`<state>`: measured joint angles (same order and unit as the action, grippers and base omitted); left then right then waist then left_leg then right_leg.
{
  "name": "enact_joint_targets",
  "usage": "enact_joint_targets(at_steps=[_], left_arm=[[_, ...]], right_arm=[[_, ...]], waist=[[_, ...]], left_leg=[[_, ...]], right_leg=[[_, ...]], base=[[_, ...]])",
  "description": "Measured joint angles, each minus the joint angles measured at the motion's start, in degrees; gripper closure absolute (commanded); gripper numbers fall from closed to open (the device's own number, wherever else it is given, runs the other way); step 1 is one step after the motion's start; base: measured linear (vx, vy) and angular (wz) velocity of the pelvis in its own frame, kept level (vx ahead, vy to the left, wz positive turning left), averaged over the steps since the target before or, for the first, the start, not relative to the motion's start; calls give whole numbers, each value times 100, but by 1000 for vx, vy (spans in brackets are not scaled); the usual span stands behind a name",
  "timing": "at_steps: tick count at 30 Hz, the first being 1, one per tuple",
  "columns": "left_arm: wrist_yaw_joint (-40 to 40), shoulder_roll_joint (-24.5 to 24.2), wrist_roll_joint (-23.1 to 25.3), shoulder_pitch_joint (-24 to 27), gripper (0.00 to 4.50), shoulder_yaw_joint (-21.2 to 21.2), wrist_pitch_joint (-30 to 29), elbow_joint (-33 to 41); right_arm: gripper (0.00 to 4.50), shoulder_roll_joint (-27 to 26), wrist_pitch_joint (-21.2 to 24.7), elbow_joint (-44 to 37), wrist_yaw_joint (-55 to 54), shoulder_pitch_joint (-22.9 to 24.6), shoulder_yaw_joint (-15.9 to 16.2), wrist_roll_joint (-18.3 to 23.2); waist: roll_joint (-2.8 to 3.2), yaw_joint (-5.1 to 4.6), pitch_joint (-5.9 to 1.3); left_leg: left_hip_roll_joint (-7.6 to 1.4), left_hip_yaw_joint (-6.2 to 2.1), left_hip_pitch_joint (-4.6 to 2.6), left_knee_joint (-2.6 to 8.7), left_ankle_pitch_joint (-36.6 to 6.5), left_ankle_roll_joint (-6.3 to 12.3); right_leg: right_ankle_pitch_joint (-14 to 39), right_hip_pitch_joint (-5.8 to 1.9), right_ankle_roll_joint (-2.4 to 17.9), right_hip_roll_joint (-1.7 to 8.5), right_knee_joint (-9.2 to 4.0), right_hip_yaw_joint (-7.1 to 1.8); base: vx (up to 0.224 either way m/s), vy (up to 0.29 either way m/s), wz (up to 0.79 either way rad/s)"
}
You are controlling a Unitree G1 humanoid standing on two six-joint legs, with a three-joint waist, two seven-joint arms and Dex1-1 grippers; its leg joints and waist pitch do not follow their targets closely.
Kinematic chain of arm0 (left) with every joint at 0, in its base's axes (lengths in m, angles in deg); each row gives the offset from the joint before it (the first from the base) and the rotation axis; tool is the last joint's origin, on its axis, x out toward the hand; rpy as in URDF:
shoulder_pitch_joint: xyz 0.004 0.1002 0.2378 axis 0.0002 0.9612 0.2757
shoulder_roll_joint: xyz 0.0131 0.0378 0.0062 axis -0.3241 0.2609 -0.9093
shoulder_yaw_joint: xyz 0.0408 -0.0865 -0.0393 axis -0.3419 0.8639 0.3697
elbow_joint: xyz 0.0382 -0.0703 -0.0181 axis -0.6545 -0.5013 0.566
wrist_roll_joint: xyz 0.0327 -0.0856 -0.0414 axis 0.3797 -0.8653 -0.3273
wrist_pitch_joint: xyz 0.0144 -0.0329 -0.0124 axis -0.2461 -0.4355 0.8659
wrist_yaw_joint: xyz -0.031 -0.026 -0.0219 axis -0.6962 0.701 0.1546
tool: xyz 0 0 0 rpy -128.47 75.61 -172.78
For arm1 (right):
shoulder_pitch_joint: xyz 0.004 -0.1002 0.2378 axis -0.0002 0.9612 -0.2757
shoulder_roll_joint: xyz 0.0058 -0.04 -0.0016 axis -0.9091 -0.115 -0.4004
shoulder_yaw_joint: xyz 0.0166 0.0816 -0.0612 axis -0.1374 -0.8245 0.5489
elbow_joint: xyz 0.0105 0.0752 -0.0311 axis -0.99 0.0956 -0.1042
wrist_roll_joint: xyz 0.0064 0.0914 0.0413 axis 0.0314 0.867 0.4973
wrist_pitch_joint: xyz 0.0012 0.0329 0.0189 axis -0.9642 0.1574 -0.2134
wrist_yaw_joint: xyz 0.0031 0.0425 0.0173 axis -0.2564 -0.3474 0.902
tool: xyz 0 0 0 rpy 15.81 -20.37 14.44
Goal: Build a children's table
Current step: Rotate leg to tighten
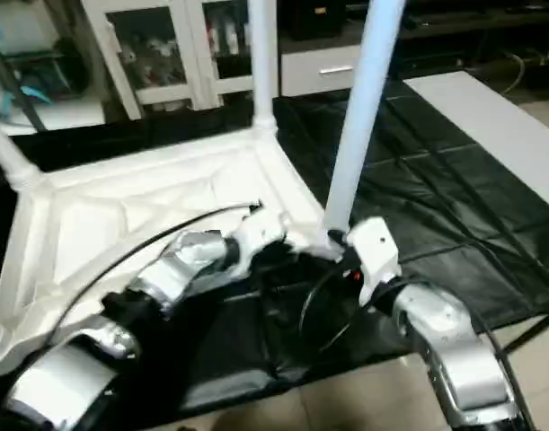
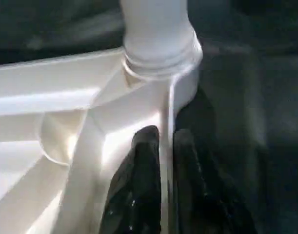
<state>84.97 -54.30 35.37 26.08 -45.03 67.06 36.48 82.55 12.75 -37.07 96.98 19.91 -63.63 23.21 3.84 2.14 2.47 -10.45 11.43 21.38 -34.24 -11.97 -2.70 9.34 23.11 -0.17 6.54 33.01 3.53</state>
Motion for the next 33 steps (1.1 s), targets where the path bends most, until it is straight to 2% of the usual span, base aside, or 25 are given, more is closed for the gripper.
enact_joint_targets(at_steps=[2, 3, 5, 7, 8, 10, 14, 16, 18, 21, 22, 24, 28, 30, 33], left_arm=[[-317, -39, -7, -122, 340, 196, -110, -37], [-521, -76, -31, -186, 318, 339, -136, -80], [-789, -147, -42, -215, 304, 487, -151, -87], [-1024, -230, -34, -207, 304, 563, -242, -117], [-1128, -267, -25, -205, 282, 590, -293, -125], [-1353, -384, 21, -207, 267, 670, -361, -138], [-1488, -433, -71, -207, 242, 944, 35, -96], [-1061, -400, -379, -13, 242, 1070, 210, 474], [-417, -435, -810, 519, 242, 1072, 142, 1552], [384, -712, -1456, 1461, 242, 835, -661, 3187], [513, -838, -1559, 1596, 242, 767, -875, 3432], [756, -1438, -1803, 1994, 242, 654, -1488, 4351], [1032, -2121, -2025, 2482, 242, 679, -2285, 5391], [1162, -2514, -2057, 3054, 242, 699, -2710, 6055], [1083, -2633, -1974, 3646, 242, 841, -3030, 6530]], right_arm=[[141, -1, 35, -53, 55, 35, 17, -30], [141, -11, 53, -68, 69, 64, 42, -52], [141, -24, 96, -73, 66, 75, 112, -55], [141, -65, 124, -85, 65, 75, 146, -47], [141, -74, 147, -105, 68, 64, 166, -30], [141, -156, 186, -169, 78, 15, 225, 18], [141, -184, 174, -93, 227, -148, 254, 4], [141, -192, 147, 62, 296, -269, 245, 0], [141, -187, 111, 302, 301, -414, 290, -83], [141, -89, 272, 557, 338, -690, 386, -194], [141, -41, 308, 600, 390, -743, 405, -213], [141, 102, 435, 811, 639, -976, 648, -338], [141, 121, 509, 1389, 778, -1200, 905, -622], [141, -168, 506, 1988, 648, -1549, 1019, -787], [141, -454, 419, 2758, 369, -1947, 1066, -1004]], waist=[[-9, -38, 2], [-35, -43, 7], [-79, -34, 10], [-115, -6, 25], [-120, 5, 27], [-125, 23, 27], [-194, 111, 46], [-222, 167, 38], [-236, 192, 34], [-253, 184, 42], [-255, 178, 43], [-252, 148, 43], [-248, 130, 41], [-245, 72, 40], [-246, 68, 40]], left_leg=[[-1, -1, 2, -1, 0, 1], [-7, -3, 6, 2, 4, 9], [-25, -9, 8, 2, 18, 31], [-37, -12, 21, 1, 18, 31], [-37, -11, 34, -2, 18, 32], [-37, -11, 80, -22, 17, 38], [-35, -9, 95, -46, 16, 49], [-36, -8, 92, -54, 17, 51], [-33, 5, 81, -54, 15, 53], [-37, 9, 76, -60, 18, 47], [-43, 8, 74, -62, 21, 42], [-55, 3, 56, -58, 14, 10], [-55, -1, 41, -51, 25, -32], [-55, -2, 33, -49, 33, -45], [-54, -4, 34, -48, 38, -54]], right_leg=[[0, 4, -4, -2, 2, 0], [7, 7, -15, -5, 8, 2], [14, 13, -28, -17, 11, 15], [18, 21, -33, -23, 11, 24], [18, 30, -33, -23, 12, 24], [17, 70, -31, -22, 23, 22], [17, 86, -30, -14, 46, 20], [17, 78, -29, -9, 50, 20], [16, 72, -27, -5, 55, 10], [18, 87, -25, -7, 93, 6], [18, 89, -25, -11, 105, 6], [18, 83, -26, -21, 122, 9], [19, 79, -28, -22, 141, 8], [18, 80, -28, -23, 143, 7], [14, 80, -22, -24, 145, 6]], base=[[0, 0, 0], [0, 0, 0], [0, 0, 0], [0, 0, 0], [0, 0, 0], [0, 0, 0], [0, 0, 0], [0, 0, 0], [0, 0, 0], [0, 0, 0], [0, 0, 0], [0, 0, 0], [0, 0, 0], [0, 0, 0], [0, 0, 0]])
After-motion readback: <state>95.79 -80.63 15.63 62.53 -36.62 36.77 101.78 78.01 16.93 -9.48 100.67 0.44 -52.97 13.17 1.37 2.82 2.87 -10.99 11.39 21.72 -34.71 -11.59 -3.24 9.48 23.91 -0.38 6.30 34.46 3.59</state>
